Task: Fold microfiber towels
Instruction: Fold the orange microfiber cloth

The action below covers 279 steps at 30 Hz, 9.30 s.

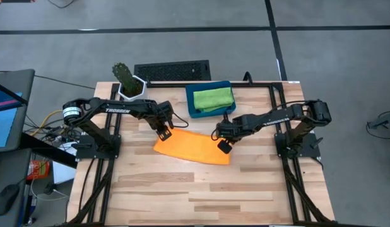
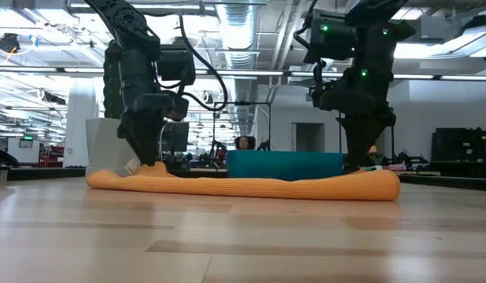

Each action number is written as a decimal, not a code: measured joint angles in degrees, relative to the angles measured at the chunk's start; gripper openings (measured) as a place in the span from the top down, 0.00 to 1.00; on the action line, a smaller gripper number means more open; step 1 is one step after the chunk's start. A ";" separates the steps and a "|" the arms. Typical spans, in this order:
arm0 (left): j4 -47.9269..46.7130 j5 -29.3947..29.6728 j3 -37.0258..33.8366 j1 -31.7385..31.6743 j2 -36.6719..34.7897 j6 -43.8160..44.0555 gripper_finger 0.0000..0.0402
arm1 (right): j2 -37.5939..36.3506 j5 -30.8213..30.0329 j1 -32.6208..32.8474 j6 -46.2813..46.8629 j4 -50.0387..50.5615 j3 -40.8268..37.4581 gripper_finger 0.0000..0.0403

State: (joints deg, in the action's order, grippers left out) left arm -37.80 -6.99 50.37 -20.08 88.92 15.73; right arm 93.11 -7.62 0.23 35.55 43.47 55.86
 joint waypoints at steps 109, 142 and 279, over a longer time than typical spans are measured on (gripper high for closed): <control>-3.86 7.24 3.85 0.04 0.09 2.98 0.84 | 10.52 -6.90 7.93 9.48 -8.59 3.64 0.97; 4.47 14.35 -4.62 22.02 -5.29 22.44 0.99 | 13.76 -6.58 8.26 12.59 -5.63 3.82 0.97; 69.47 20.57 -22.48 24.41 11.65 31.87 1.00 | 8.29 -59.19 46.49 60.99 -53.80 -31.34 0.94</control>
State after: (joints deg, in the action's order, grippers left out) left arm 31.67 13.58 27.89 4.34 100.57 47.60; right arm 101.40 -66.81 46.72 96.54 -10.33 24.52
